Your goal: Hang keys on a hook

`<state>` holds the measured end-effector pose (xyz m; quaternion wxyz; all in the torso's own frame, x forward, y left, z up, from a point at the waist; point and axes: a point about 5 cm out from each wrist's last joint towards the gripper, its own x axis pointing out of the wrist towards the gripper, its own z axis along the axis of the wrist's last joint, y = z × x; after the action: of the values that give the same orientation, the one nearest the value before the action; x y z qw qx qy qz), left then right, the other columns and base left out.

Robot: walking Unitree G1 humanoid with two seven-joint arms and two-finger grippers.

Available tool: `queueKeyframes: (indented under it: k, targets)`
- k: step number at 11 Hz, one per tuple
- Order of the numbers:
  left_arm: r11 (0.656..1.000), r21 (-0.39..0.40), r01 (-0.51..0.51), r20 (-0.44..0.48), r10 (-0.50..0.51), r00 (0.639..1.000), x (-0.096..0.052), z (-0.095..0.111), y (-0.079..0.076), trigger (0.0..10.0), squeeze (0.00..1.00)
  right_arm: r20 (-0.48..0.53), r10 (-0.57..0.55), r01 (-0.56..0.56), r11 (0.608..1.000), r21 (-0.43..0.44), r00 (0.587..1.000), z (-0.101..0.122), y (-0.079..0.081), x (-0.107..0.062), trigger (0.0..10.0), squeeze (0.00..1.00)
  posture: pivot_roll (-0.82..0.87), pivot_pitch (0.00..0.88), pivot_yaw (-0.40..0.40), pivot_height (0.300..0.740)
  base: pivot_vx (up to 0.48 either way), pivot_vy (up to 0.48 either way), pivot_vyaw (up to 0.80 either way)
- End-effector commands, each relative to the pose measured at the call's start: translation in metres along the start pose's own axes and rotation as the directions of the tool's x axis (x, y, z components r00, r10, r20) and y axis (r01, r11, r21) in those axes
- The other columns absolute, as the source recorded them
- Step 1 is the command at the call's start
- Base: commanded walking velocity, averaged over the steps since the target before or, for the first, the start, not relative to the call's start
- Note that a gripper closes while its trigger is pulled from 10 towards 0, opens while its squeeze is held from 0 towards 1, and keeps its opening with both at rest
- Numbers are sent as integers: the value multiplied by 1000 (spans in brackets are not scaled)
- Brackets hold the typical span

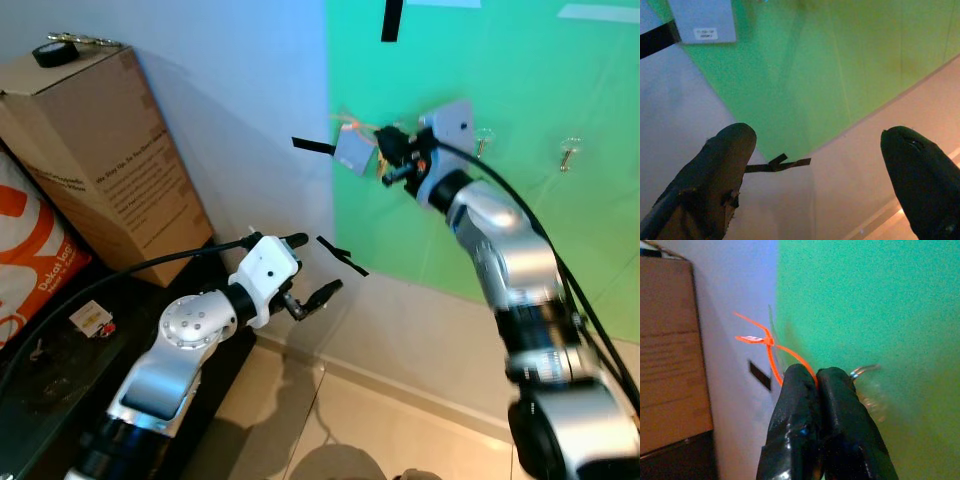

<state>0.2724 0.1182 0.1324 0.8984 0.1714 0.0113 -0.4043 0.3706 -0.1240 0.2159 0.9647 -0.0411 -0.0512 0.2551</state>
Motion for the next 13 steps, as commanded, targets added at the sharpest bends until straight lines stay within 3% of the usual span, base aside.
queueKeyframes:
  k: [1,3,5,8,13]
  targets:
    - [1000,1,-17,-8,17,1000,-7,0,5,10000,0,33,-13,13,1000,-4,999,8,-4,3,10000,0,-48,0,89,740,0,0,0]
    - [1000,-2,-25,-12,25,1000,-9,0,5,10000,0,32,-36,36,999,3,999,6,-15,-4,10000,0,-46,0,85,740,0,0,0]
    - [1000,-5,-23,-10,23,1000,-7,1,4,10000,0,23,16,-16,1000,-8,1000,1,-9,-16,10000,0,-54,0,88,740,0,0,0]
    - [1000,-9,-16,-2,16,1000,-4,3,3,10000,0,32,-34,33,999,11,999,1,-16,-32,10000,0,-69,0,96,740,0,0,0]
    - [1000,-17,-5,17,5,1000,-3,5,4,10000,0,11,-102,102,994,27,995,3,-27,-28,10000,0,-64,0,97,740,0,0,0]
